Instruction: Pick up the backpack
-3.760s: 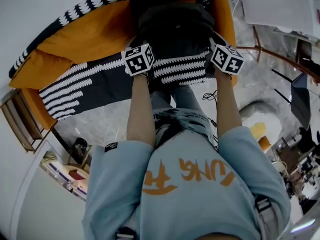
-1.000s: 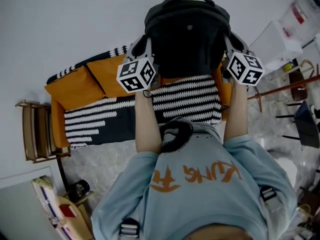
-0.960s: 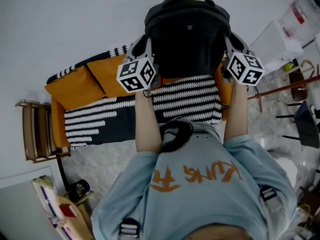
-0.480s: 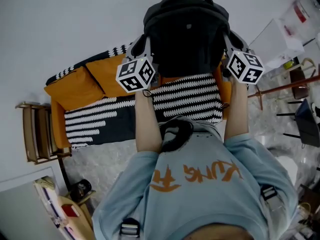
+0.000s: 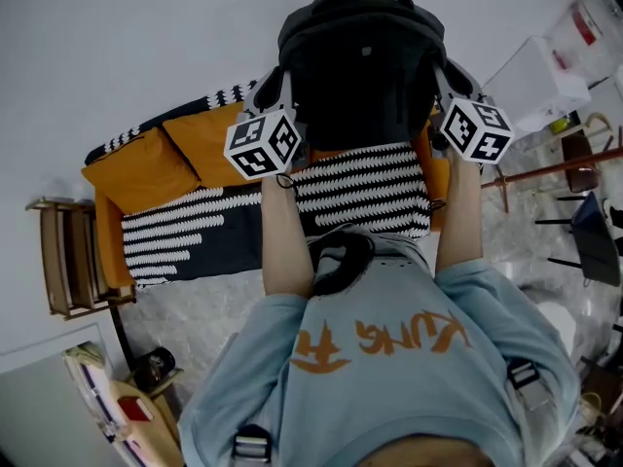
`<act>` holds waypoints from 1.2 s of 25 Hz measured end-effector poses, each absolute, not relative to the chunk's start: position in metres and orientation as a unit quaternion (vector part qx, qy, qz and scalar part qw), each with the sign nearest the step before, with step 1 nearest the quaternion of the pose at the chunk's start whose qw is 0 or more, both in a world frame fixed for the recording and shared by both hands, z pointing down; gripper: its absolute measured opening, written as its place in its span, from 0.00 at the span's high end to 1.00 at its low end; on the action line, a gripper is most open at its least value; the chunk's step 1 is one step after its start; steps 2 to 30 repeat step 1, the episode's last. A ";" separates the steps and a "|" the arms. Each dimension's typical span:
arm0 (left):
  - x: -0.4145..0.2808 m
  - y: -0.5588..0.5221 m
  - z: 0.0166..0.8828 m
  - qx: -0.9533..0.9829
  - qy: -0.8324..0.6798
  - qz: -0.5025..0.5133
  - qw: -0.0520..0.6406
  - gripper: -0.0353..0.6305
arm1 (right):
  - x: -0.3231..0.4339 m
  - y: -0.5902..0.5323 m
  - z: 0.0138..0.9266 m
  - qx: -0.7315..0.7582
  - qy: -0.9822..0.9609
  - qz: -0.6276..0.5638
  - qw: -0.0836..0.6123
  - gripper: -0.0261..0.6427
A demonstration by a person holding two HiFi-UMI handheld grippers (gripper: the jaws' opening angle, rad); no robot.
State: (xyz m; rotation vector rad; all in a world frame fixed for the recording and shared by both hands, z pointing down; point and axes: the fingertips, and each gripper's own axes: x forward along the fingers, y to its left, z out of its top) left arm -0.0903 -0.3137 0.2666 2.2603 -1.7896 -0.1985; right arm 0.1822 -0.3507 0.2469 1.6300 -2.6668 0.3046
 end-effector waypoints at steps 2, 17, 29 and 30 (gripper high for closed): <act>-0.091 -0.314 0.267 0.776 -0.615 -0.068 0.126 0.86 | 0.182 -0.351 0.247 0.519 -0.849 0.097 0.001 0.90; -0.091 -0.314 0.267 0.776 -0.615 -0.068 0.126 0.86 | 0.182 -0.351 0.247 0.519 -0.849 0.097 0.001 0.90; -0.091 -0.314 0.267 0.776 -0.615 -0.068 0.126 0.86 | 0.182 -0.351 0.247 0.519 -0.849 0.097 0.001 0.90; -0.091 -0.314 0.267 0.776 -0.615 -0.068 0.126 0.86 | 0.182 -0.351 0.247 0.519 -0.849 0.097 0.001 0.90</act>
